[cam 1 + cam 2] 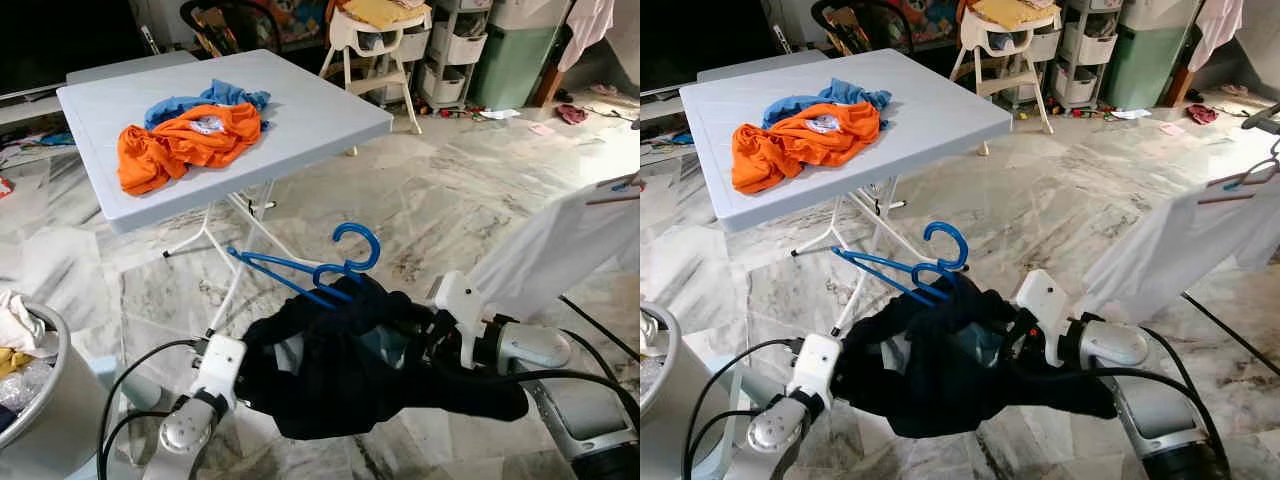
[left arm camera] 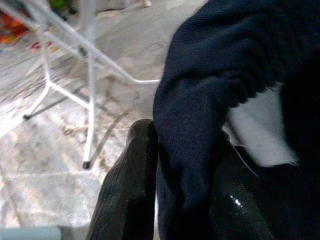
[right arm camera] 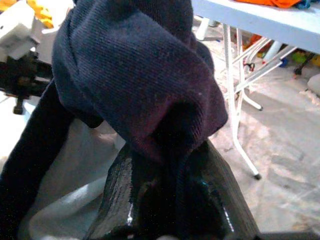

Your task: Hang hanger

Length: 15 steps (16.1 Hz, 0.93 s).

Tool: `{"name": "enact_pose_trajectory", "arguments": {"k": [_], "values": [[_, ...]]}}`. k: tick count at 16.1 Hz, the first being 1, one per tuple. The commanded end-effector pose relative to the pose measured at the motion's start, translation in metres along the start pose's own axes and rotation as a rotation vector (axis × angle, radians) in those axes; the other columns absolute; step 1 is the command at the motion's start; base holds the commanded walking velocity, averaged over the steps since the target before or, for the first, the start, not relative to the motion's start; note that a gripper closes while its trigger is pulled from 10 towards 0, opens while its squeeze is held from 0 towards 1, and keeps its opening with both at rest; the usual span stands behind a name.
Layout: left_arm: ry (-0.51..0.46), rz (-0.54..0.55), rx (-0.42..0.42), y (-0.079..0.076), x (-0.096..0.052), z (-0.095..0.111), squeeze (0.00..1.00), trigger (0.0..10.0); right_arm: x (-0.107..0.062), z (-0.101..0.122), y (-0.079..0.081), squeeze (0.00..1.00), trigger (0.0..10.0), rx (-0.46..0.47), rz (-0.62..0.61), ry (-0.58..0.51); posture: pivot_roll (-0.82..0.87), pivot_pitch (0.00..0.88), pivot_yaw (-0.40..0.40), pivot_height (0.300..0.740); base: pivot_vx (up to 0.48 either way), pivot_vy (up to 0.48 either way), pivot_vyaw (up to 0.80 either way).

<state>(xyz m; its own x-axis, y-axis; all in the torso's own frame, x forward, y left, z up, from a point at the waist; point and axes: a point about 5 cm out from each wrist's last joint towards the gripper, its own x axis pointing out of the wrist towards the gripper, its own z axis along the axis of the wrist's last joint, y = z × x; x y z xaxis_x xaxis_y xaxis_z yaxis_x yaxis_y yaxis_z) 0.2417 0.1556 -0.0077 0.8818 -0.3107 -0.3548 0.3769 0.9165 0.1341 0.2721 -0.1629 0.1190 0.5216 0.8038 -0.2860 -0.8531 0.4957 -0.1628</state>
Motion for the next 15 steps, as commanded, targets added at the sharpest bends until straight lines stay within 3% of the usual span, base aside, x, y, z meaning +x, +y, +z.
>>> {"name": "enact_pose_trajectory", "arguments": {"k": [1,4,7,8,12,14,15], "values": [[-0.016,-0.059,0.040,-0.004,-0.001,0.003,1.00,10.0,0.002,0.004,-0.003,0.00,10.0,-0.053,-0.003,0.004,-0.09,0.000,0.037,0.740,0.000,0.000,0.00],[0.012,-0.130,0.144,-0.005,-0.006,-0.002,1.00,10.0,0.004,-0.001,-0.003,0.00,10.0,-0.108,0.005,0.045,-0.09,0.000,0.037,0.740,0.000,0.000,0.00],[0.042,-0.062,0.091,0.005,-0.008,-0.006,1.00,10.0,0.006,-0.005,-0.001,0.00,10.0,-0.118,0.008,0.054,-0.09,0.000,0.035,0.740,0.000,0.000,0.00],[0.016,-0.001,0.030,0.012,-0.008,-0.003,1.00,10.0,0.006,-0.007,0.000,0.00,10.0,-0.130,0.011,0.061,-0.09,0.000,0.035,0.740,0.000,0.000,0.00],[-0.148,0.029,0.050,0.017,-0.008,0.019,1.00,10.0,0.005,-0.012,-0.001,0.00,10.0,-0.146,0.006,0.081,-0.09,0.000,0.032,0.740,0.000,0.000,0.00],[-0.216,-0.026,0.102,0.013,-0.010,0.030,1.00,10.0,0.003,-0.016,-0.003,0.00,10.0,-0.192,0.020,0.119,-0.09,0.000,0.032,0.740,0.000,0.000,0.00],[-0.254,-0.104,0.143,0.006,-0.011,0.036,1.00,10.0,0.001,-0.021,-0.003,0.00,10.0,-0.243,0.048,0.160,-0.10,0.000,0.036,0.740,0.000,0.000,0.00]]}}
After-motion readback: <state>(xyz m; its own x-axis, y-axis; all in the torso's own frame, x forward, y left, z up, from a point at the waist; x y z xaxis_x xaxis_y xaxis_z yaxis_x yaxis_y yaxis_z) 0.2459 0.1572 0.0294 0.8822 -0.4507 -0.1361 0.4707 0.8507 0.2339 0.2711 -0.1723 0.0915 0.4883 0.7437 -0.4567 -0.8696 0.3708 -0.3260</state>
